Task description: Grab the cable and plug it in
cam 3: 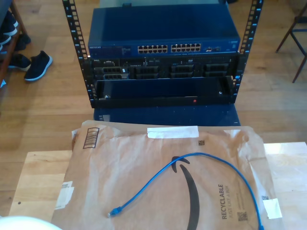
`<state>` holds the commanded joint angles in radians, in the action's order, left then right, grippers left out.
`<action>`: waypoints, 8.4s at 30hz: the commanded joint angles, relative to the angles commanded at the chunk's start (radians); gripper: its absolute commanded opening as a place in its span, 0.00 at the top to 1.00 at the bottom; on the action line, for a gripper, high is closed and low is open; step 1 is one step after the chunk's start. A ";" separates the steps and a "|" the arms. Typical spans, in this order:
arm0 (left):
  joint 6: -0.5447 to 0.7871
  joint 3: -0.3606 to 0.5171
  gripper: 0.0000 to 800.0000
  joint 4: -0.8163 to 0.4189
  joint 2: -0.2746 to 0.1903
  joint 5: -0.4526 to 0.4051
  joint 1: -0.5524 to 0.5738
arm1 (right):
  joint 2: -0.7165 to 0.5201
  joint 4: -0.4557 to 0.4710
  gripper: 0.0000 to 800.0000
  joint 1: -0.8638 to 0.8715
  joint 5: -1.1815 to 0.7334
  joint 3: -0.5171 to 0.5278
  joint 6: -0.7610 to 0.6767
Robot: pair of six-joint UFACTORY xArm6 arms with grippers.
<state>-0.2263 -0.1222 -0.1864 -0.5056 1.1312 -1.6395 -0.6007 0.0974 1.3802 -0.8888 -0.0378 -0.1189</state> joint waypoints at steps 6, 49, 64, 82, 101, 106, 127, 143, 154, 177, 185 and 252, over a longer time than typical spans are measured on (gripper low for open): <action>0.000 0.000 0.00 0.000 0.000 0.000 0.000 | 0.000 0.000 0.00 0.000 0.000 0.000 0.000; 0.000 0.000 0.00 0.000 0.000 0.000 0.000 | 0.000 0.000 0.00 0.000 0.000 0.000 0.002; 0.003 -0.040 0.00 -0.003 -0.012 0.041 0.000 | -0.117 0.000 0.01 -0.002 -0.097 -0.063 -0.003; -0.394 -0.480 0.00 0.236 -0.012 0.488 0.476 | -0.123 -0.008 0.01 -0.341 -0.256 -0.339 -0.437; -1.013 -0.552 0.00 0.388 0.061 0.391 1.111 | 0.147 -0.009 0.01 -1.455 -0.264 -0.623 -1.419; -1.105 -0.516 0.00 0.388 0.061 0.339 1.223 | 0.261 -0.015 0.01 -1.729 -0.252 -0.703 -1.646; -1.452 -0.414 0.00 0.385 0.040 0.170 1.636 | 0.646 -0.048 0.01 -2.188 0.049 -0.893 -1.804; -1.461 -0.414 0.00 0.385 0.034 0.175 1.628 | 0.713 -0.083 0.02 -2.202 0.046 -0.890 -1.620; -1.461 -0.413 0.00 0.385 0.034 0.170 1.628 | 0.747 -0.124 0.06 -2.200 0.080 -0.895 -1.611; -1.461 -0.414 0.00 0.385 0.034 0.176 1.628 | 0.770 -0.170 0.59 -2.159 0.086 -0.908 -1.619; -1.459 -0.431 0.00 0.387 0.017 0.183 1.626 | 0.758 -0.193 1.00 -2.148 0.143 -0.893 -1.665; -1.069 -0.736 0.42 1.304 0.147 0.743 1.338 | 0.107 -0.947 1.00 -1.680 -0.354 -0.772 -1.514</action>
<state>-1.2958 -0.8587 1.1178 -0.3583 1.8738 -0.3015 -0.4933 -0.8493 -0.3000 -1.2432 -0.8096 -1.6333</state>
